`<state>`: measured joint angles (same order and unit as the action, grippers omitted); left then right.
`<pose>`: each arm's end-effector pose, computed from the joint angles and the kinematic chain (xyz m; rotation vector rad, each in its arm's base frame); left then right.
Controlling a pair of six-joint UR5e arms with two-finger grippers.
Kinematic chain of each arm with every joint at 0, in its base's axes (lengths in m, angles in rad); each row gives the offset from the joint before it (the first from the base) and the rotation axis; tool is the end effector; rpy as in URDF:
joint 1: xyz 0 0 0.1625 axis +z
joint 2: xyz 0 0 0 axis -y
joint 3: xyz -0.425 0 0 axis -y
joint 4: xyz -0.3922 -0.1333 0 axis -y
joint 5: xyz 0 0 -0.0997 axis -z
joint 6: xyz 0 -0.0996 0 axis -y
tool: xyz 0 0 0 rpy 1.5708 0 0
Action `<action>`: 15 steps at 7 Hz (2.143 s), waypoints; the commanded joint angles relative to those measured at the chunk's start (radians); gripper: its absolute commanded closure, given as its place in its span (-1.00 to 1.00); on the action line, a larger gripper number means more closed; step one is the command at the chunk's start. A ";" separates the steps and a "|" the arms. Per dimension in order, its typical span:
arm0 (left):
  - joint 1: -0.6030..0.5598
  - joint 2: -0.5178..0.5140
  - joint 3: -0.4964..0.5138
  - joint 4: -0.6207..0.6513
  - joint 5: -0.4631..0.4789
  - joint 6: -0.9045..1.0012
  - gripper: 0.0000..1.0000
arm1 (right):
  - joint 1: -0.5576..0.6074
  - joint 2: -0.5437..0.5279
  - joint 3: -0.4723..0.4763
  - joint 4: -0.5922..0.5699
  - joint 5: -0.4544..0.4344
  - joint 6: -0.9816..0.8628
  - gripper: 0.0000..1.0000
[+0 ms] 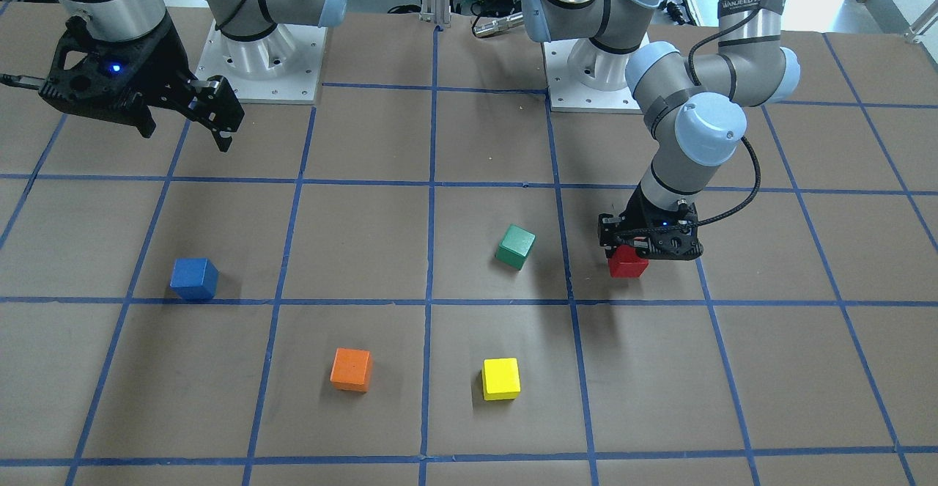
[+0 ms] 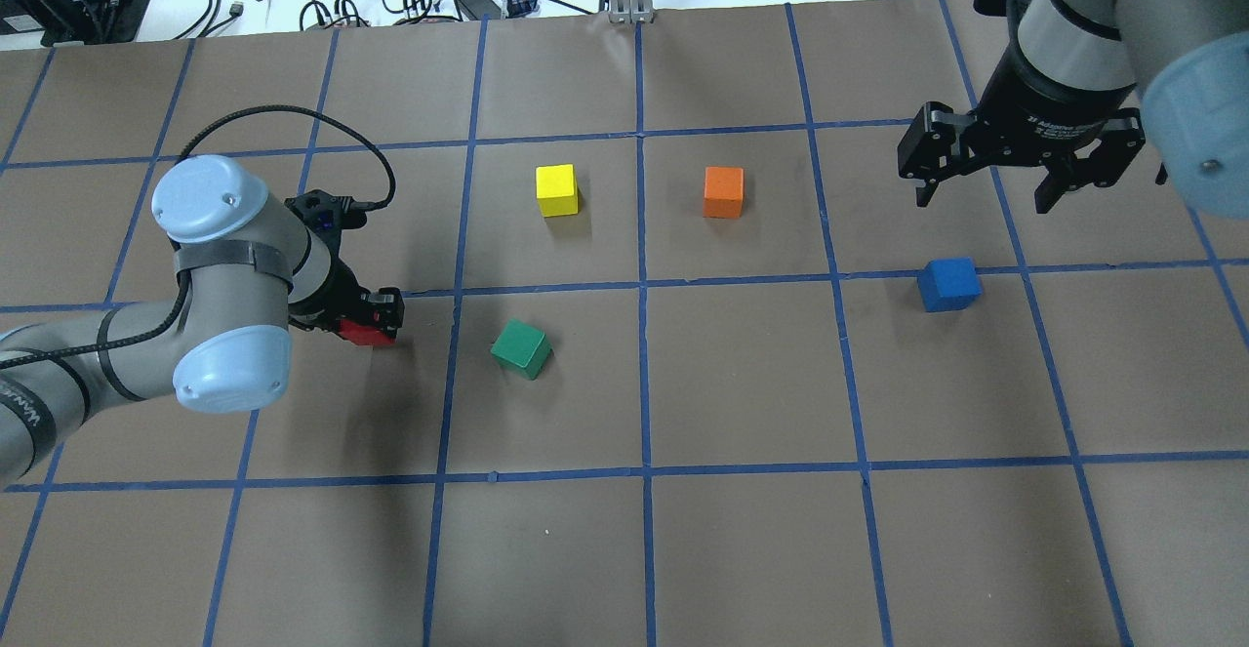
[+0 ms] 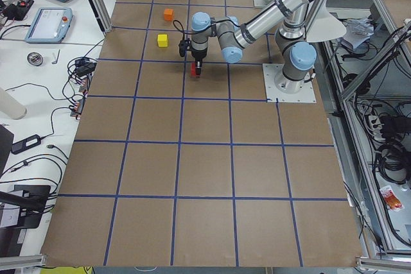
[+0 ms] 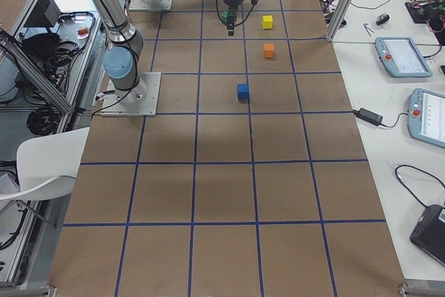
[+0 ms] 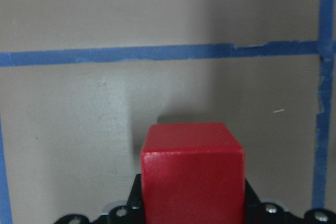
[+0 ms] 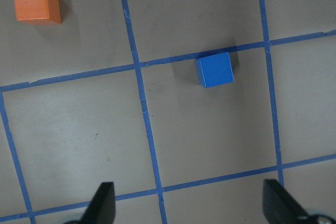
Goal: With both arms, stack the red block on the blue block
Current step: 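Carry the red cube with the left gripper toward the orange cube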
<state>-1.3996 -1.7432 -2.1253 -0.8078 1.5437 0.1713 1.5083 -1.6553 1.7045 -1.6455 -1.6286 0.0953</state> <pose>-0.0541 -0.4855 0.2247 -0.0009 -3.1204 0.0627 0.0987 -0.4651 0.4698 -0.2442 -3.0743 0.0408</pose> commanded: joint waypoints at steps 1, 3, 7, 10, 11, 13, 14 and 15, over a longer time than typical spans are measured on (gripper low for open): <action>-0.152 -0.015 0.187 -0.166 -0.016 -0.123 0.86 | 0.000 0.000 0.001 0.000 0.003 0.001 -1.00; -0.345 -0.106 0.365 -0.195 -0.023 -0.351 0.85 | 0.000 0.000 0.001 -0.002 0.003 0.001 -1.00; -0.504 -0.295 0.539 -0.188 -0.080 -0.521 0.85 | 0.001 0.005 0.004 -0.003 0.003 0.000 -1.00; -0.538 -0.369 0.536 -0.180 -0.050 -0.516 0.37 | 0.000 0.011 0.006 -0.003 -0.002 0.000 -1.00; -0.551 -0.392 0.535 -0.179 -0.027 -0.521 0.10 | 0.000 0.011 0.003 -0.002 0.000 0.000 -1.00; -0.558 -0.404 0.527 -0.110 -0.027 -0.513 -0.78 | 0.000 0.011 0.003 -0.003 0.001 0.003 -1.00; -0.553 -0.382 0.542 -0.111 -0.030 -0.512 -1.00 | 0.000 0.009 0.004 -0.002 0.000 0.003 -1.00; -0.533 -0.356 0.568 -0.126 -0.034 -0.419 -1.00 | 0.001 0.009 0.006 -0.003 -0.002 0.003 -1.00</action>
<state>-1.9487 -2.1251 -1.5812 -0.9286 1.5138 -0.3183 1.5081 -1.6453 1.7088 -1.6481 -1.6292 0.0979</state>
